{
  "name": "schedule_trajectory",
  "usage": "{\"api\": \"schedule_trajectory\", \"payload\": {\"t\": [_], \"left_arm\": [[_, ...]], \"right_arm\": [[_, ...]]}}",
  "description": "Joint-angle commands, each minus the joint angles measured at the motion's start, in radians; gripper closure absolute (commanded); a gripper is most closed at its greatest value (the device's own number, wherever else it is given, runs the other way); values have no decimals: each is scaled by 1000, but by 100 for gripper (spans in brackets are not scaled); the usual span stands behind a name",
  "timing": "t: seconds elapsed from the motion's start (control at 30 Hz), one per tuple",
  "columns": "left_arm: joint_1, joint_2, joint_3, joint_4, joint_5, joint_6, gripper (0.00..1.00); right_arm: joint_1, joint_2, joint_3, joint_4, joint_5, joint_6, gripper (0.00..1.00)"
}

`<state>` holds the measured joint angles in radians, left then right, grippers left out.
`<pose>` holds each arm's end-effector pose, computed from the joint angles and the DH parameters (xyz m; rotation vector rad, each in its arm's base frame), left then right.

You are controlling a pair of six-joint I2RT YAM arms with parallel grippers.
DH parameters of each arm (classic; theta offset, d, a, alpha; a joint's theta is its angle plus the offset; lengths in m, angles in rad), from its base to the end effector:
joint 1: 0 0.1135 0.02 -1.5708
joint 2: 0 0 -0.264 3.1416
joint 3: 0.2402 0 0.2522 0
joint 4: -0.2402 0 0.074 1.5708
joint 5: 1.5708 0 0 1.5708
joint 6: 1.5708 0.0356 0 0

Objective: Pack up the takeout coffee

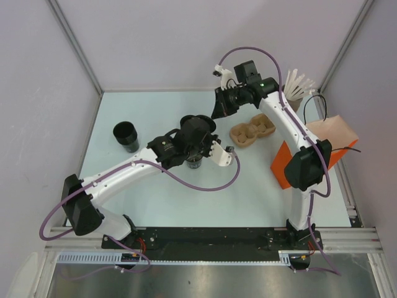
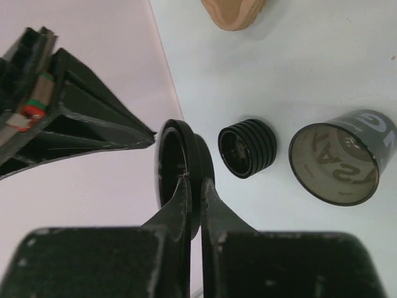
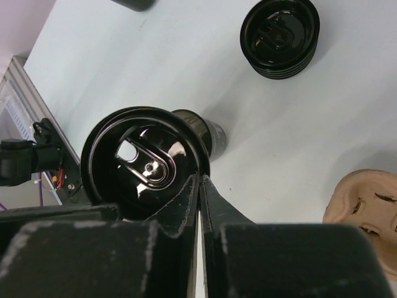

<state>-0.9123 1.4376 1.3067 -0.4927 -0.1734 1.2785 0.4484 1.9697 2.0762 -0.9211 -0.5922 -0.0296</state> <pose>0.2032 -0.2526 0.3390 1.9193 1.0987 0.3950 0.3796 0.2047 0.3672 -0.8410 2.2371 0.9039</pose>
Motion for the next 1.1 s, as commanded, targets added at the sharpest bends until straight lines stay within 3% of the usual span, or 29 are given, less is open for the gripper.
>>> {"api": "schedule_trajectory", "payload": {"t": [0.0,0.13,0.17,0.27,0.37,0.5,0.63,0.73,0.87,1.07], "left_arm": [[-5,-25,28,-35,0,-60,100],[1,-42,14,-38,14,-137,100],[4,-45,16,-38,20,-158,100],[35,-57,34,-47,77,-263,100],[90,-74,63,-64,165,-364,100],[216,-91,132,-95,366,-493,100],[329,-117,158,-89,694,-655,100],[404,-124,155,-54,849,-779,100],[496,-140,79,214,1075,-1051,100],[552,-118,-63,615,1121,-1606,100]], "right_arm": [[-27,-83,65,8,-49,7,96],[-62,-94,99,8,-83,-3,78],[-82,-100,104,10,-90,-6,67],[-135,-123,99,17,-119,-35,49],[-190,-172,33,50,-149,-87,41],[-244,-291,-105,100,-202,-217,37],[-260,-418,-266,103,-264,-435,30],[-241,-515,-375,105,-316,-552,28],[-142,-641,-527,209,-230,-598,26],[27,-683,-600,301,-45,-567,29]]}}
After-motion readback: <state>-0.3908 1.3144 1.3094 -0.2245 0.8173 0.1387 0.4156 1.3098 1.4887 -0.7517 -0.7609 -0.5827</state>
